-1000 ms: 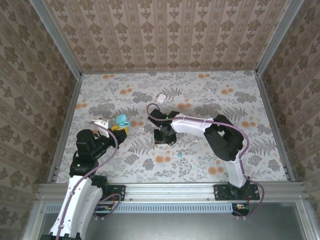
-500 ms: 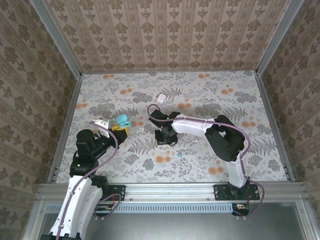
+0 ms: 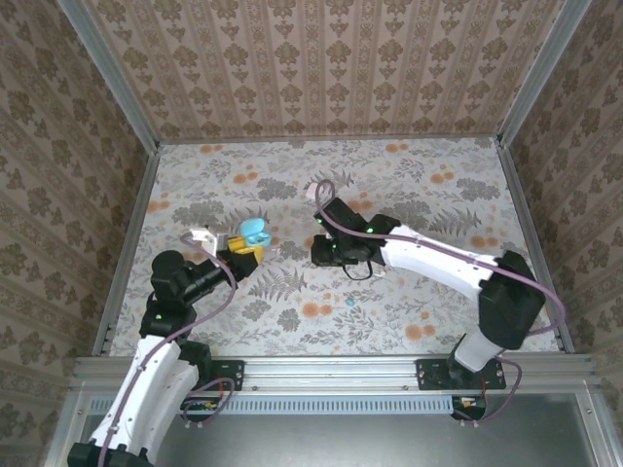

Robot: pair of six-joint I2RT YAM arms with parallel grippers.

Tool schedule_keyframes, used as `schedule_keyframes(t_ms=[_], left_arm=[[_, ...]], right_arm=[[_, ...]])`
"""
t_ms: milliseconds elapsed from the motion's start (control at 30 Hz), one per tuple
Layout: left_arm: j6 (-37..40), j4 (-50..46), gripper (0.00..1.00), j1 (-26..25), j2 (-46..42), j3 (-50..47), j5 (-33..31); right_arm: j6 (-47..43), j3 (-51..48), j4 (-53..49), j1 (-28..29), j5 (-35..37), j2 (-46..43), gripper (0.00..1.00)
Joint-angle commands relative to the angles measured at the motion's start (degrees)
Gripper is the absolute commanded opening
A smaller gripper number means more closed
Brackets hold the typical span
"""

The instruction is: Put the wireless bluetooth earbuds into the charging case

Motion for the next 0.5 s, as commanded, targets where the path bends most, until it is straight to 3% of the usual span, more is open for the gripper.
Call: schedule_keyframes(t_ms=[0,167,467], left_arm=[[2.2,7.1,0.29,-3.7,1.8,0.9,2.2],[4.4,11.7,0.29,-8.8,4.9,0.8,0.4],[7.5,15.3,0.29,-11.2,8.6,2.5,-1.0]], right_arm=[[-1.7,-0.3,1.8,0.2,-0.7,-4.9,0.16],[-2.0,1.9,2.4,1.3,-1.7,-11.3,0.17],[-0.4,4.0,8.1,4.5,-1.6,-15.6,0.17]])
